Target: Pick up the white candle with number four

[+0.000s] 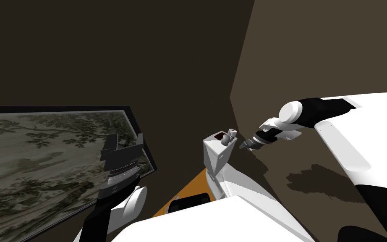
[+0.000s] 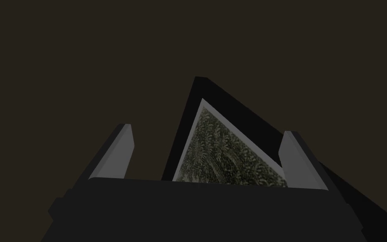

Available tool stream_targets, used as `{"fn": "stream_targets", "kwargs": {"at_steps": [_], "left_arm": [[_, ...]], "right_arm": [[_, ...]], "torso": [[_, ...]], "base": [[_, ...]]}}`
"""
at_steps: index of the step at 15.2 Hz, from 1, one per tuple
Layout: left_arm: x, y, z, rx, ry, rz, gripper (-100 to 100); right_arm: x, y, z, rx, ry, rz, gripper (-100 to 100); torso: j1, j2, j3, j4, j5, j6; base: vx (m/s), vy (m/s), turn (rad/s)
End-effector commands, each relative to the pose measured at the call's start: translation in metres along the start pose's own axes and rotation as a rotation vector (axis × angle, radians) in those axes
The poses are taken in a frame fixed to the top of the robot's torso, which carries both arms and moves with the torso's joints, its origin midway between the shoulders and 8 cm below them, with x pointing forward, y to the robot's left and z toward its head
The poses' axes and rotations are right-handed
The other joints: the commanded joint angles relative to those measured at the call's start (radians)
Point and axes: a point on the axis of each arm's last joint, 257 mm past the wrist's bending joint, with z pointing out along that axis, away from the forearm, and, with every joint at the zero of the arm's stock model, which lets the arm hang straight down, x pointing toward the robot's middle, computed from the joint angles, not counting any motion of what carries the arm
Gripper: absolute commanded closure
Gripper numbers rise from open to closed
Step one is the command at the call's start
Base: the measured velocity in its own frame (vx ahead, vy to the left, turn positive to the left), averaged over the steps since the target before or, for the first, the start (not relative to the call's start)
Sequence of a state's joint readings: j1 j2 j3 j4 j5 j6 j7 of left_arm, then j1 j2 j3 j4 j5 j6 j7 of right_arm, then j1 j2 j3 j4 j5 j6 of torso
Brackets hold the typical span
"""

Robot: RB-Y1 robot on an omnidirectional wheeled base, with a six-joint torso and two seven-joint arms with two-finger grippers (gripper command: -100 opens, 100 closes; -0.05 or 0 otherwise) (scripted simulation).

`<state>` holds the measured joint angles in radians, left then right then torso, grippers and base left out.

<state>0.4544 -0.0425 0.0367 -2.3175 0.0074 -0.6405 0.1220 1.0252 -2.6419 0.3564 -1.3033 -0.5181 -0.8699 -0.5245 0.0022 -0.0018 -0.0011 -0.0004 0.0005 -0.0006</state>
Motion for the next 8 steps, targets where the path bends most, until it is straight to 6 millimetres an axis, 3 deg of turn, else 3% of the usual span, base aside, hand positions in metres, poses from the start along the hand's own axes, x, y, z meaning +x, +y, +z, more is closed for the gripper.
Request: {"fn": "stream_targets", "kwargs": {"at_steps": [1,8], "left_arm": [[0.0,0.0,0.0,0.0,0.0,0.0,0],[0.0,0.0,0.0,0.0,0.0,0.0,0]], "right_arm": [[-0.008,0.007,-0.002,0.019,0.011,-0.031,-100],[-0.04,0.024,-0.006,0.095,0.042,-0.11,-100]], "torso": [[0.0,0.0,0.0,0.0,0.0,0.0],[0.0,0.0,0.0,0.0,0.0,0.0]], "base": [[0.009,0.006,0.028],[0.011,0.007,0.058]]}}
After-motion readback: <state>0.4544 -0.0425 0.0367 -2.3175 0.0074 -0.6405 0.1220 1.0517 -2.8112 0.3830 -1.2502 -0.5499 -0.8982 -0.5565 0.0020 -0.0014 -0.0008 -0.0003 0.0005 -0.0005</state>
